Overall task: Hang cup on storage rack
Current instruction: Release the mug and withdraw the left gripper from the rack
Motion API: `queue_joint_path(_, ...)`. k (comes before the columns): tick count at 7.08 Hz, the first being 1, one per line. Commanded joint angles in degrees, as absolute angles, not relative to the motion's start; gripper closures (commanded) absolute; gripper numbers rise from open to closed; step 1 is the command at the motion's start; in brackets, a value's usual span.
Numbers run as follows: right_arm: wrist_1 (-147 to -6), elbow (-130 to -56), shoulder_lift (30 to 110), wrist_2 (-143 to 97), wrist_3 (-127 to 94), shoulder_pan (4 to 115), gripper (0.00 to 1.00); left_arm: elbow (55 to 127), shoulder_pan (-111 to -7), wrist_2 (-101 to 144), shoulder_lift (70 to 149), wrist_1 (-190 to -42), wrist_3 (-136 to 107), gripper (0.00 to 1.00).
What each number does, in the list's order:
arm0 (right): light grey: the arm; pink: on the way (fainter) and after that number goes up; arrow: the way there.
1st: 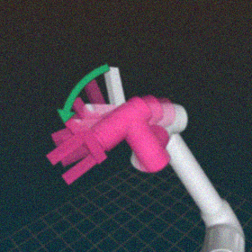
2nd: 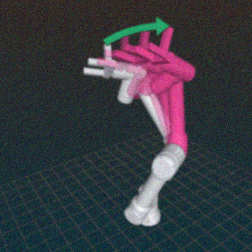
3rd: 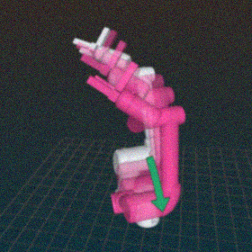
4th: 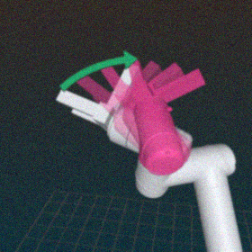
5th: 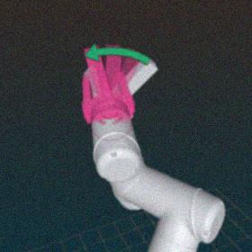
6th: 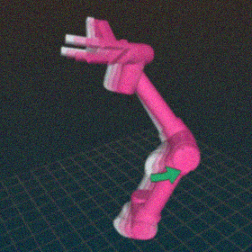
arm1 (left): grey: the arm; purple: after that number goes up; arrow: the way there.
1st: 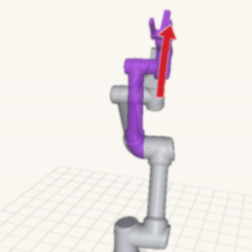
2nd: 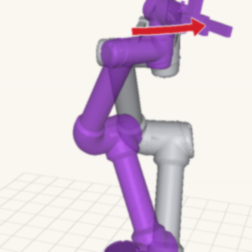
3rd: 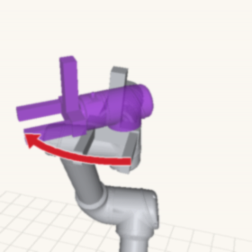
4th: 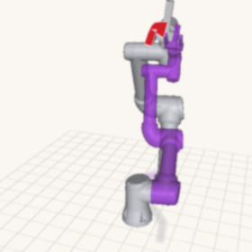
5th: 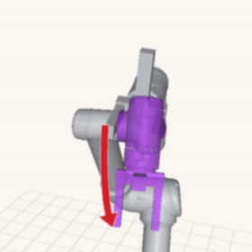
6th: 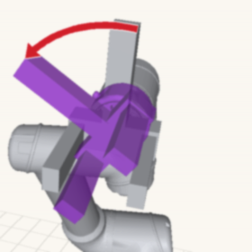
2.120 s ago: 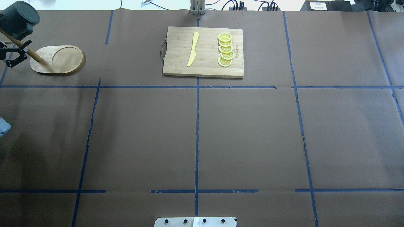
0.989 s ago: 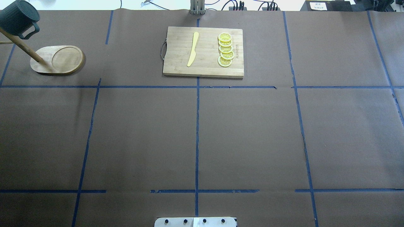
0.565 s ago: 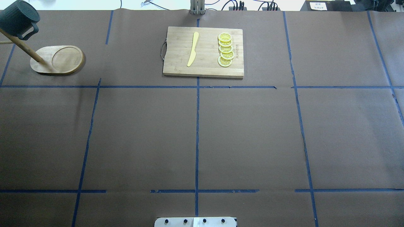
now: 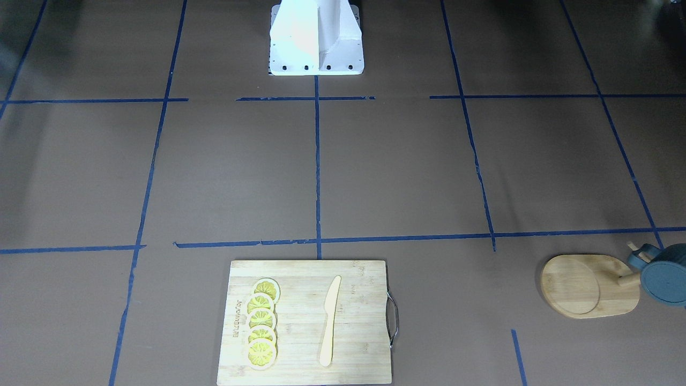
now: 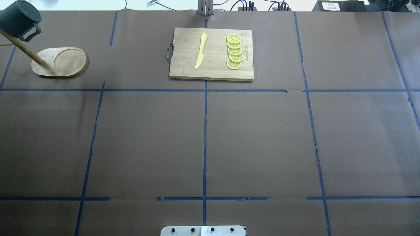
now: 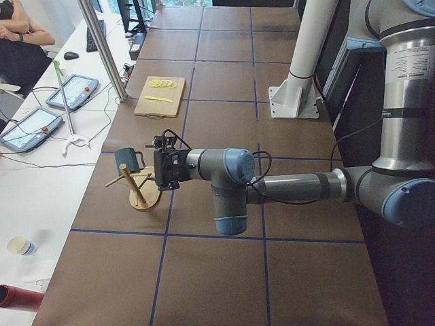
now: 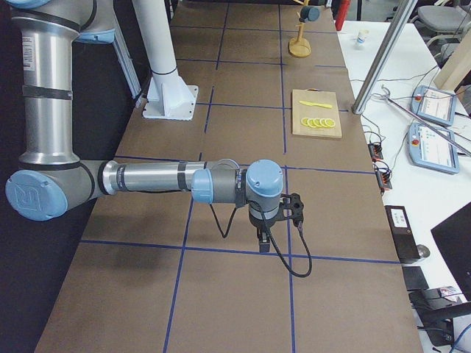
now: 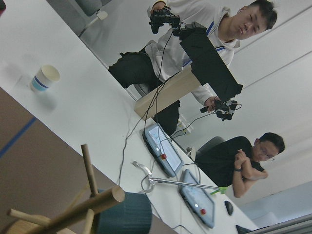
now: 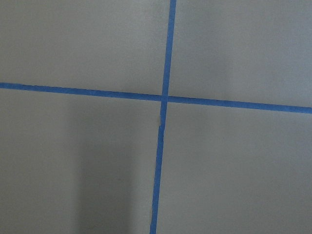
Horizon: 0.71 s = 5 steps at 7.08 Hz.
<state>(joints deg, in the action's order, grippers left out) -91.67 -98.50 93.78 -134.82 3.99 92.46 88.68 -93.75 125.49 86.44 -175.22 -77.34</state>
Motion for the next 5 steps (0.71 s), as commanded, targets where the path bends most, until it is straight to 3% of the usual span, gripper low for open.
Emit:
queue_joint_path(1, -91.7, -98.4, 93.7, -134.8, 4.0, 92.5, 0.0, 90.2, -94.2, 125.2, 86.2, -162.1, -54.1, 0.0)
queue_joint_path(5, -91.8, -98.4, 93.8, -134.8, 3.8, 92.5, 0.0, 93.5, -95.2, 123.6, 86.0, -131.6, -18.2, 0.0)
